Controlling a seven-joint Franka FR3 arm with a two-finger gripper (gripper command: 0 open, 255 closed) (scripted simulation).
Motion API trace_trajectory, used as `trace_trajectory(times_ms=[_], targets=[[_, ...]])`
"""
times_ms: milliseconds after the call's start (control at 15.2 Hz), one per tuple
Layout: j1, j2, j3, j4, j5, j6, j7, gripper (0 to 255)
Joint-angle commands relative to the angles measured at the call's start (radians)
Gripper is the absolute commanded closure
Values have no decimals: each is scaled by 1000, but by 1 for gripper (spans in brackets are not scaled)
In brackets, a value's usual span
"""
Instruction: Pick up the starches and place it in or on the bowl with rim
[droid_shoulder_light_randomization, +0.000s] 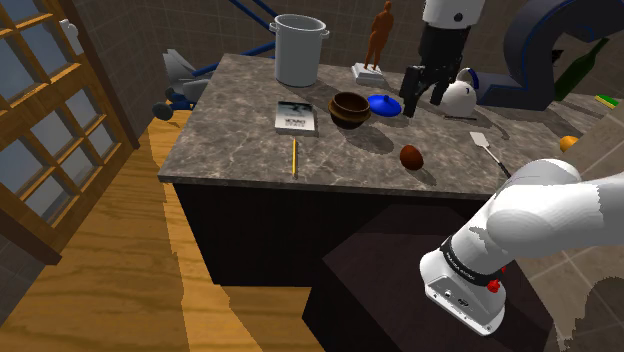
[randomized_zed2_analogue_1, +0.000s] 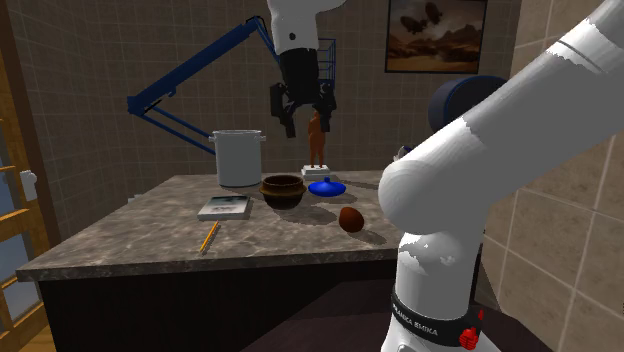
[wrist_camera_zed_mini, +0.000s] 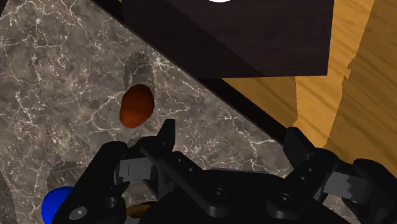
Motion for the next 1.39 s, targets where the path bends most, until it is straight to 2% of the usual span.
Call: trace_trajectory(times_ms=[0, 660, 990, 1320], targets=[[0, 0, 0, 0, 0, 0, 0, 0], [-97, 38, -206, -217, -99, 282, -155, 0], [-146, 134, -319, -276, -142, 446, -240, 0], [-176, 285, -438, -296, -159, 623, -337, 0]])
